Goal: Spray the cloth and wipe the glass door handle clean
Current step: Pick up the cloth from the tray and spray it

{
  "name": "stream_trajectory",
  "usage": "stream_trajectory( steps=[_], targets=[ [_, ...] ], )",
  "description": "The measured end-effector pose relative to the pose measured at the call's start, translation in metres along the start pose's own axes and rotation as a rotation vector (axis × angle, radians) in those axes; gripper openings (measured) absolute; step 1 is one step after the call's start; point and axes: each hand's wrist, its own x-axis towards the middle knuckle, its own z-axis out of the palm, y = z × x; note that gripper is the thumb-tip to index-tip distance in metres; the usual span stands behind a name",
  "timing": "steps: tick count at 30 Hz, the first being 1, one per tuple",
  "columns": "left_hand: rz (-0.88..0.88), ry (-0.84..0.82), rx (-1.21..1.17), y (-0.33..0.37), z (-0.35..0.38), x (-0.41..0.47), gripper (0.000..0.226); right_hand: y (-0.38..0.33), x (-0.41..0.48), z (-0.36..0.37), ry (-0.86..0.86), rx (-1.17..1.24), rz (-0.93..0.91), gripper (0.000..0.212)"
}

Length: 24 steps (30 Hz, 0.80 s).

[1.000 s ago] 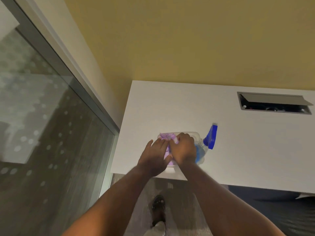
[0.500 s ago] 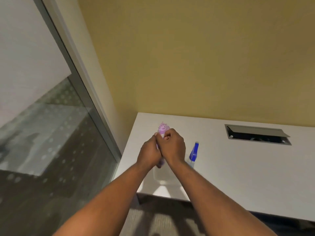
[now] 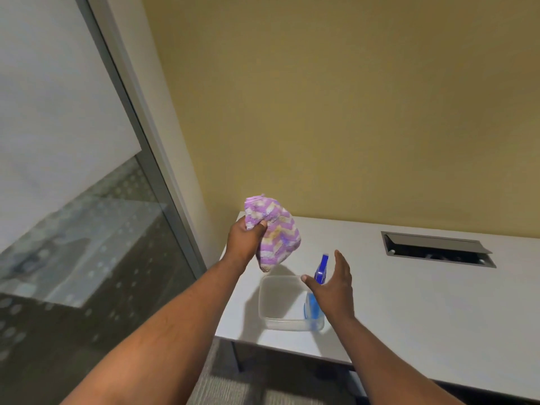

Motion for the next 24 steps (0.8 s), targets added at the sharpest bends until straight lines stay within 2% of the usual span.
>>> stream_trajectory(
  steps=[2, 5, 8, 13, 17, 20, 22, 24],
  targets=[
    [-0.015, 0.006, -0.024, 0.001, 0.000, 0.001, 0.013, 0.014, 0.000, 0.005, -0.103, 0.022, 0.080, 0.111],
    [-0.025, -0.021, -0.056, 0.004, -0.001, 0.002, 0.011, 0.023, 0.002, 0.015, -0.180, 0.083, 0.155, 0.102],
    [-0.027, -0.065, -0.080, 0.007, -0.004, 0.007, 0.010, 0.025, 0.007, 0.024, -0.155, 0.112, 0.197, 0.091],
    [-0.030, -0.131, -0.106, 0.018, -0.015, 0.022, 0.009, 0.026, 0.024, 0.032, -0.123, 0.033, 0.161, 0.088],
    [-0.024, -0.173, -0.146, 0.031, -0.023, 0.043, 0.012, 0.027, 0.034, 0.042, -0.114, -0.048, 0.079, 0.063],
    [-0.024, -0.203, -0.183, 0.041, -0.029, 0.060, 0.013, 0.024, 0.032, 0.048, -0.033, -0.083, -0.008, 0.041],
    [-0.015, -0.219, -0.193, 0.047, -0.033, 0.071, 0.013, 0.019, 0.034, 0.053, -0.010, -0.052, -0.011, 0.045],
    [-0.006, -0.239, -0.191, 0.051, -0.036, 0.081, 0.014, 0.015, 0.037, 0.057, -0.022, -0.038, 0.038, 0.060]
  ],
)
